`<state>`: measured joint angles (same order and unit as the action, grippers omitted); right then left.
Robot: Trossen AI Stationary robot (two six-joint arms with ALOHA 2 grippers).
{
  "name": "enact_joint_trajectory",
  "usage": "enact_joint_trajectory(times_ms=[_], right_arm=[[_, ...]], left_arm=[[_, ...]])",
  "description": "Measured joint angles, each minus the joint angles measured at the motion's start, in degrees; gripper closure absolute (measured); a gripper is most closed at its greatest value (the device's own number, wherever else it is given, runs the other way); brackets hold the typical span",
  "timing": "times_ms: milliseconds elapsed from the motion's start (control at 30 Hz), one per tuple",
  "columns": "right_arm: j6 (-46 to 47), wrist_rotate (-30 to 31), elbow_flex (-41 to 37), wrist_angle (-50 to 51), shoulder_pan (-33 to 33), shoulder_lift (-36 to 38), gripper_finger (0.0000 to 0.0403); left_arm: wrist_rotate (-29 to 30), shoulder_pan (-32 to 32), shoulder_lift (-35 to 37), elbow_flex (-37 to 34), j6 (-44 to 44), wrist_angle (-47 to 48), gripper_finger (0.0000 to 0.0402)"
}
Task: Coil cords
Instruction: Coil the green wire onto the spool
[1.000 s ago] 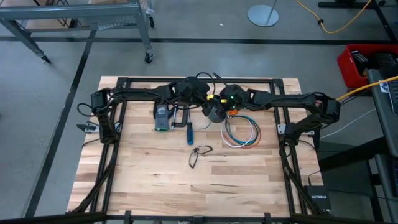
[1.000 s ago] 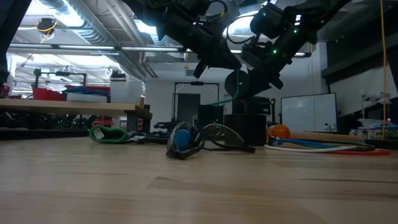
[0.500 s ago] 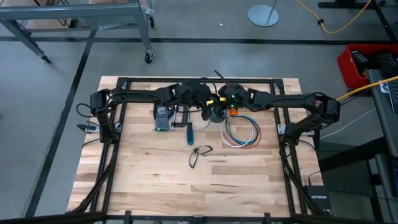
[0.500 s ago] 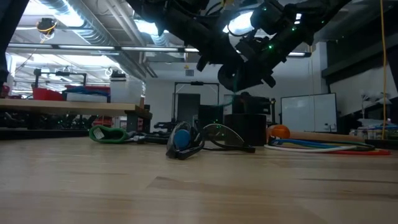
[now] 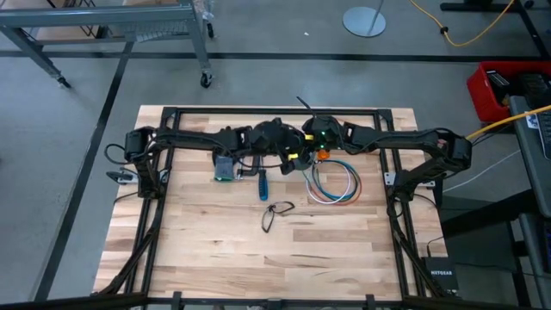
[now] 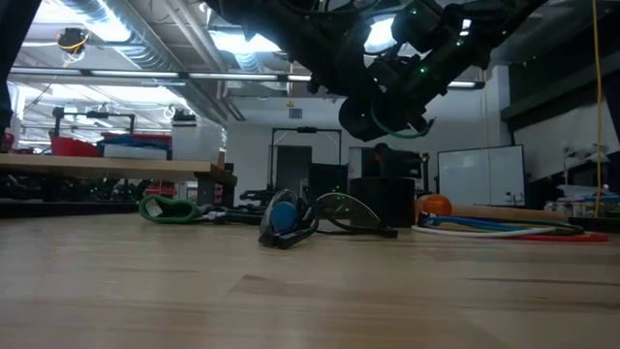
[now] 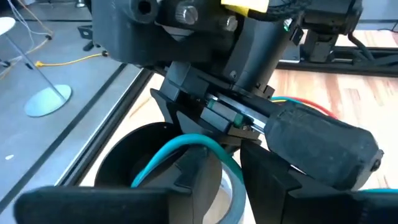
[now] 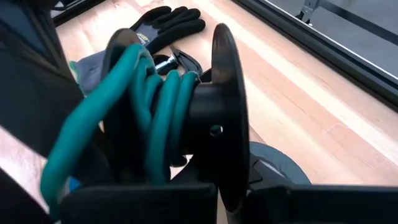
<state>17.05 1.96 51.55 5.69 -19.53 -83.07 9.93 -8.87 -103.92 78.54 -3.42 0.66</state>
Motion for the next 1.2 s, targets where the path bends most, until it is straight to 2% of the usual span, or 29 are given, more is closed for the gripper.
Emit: enact_joint_trajectory(times_ms=[300,600,800,933,1133,1200], right_arm=[[-0.52,-0.16,0.09,-0.15,0.02,1.19,0.0402],[-0.63,-0.28,0.21,-1.55,0.05,4.17,0.0402],[-0.74,-2.91,0.22,-5.54,0.02,4.48,0.0402],[-0.76,-3.09,0.22,-6.12,0.02,4.48,0.0402],[-0.79,-3.10,0.22,-6.13,0.02,4.48,0.0402],[-0.78,-3.09,0.22,-6.47,0.02,4.48,0.0402]], left_arm=[[1.45,1.67,-0.11,0.02,0.71,0.00,0.0316],[4.21,3.76,-0.17,0.04,-1.53,0.16,0.0297],[4.32,4.42,-0.17,0.04,-1.27,-0.02,0.0297],[4.62,4.55,-0.17,0.04,-1.25,-0.02,0.0317],[4.71,4.53,-0.17,0.04,-1.05,-0.02,0.0386],[4.71,4.53,-0.17,0.04,-0.82,-0.02,0.0394]])
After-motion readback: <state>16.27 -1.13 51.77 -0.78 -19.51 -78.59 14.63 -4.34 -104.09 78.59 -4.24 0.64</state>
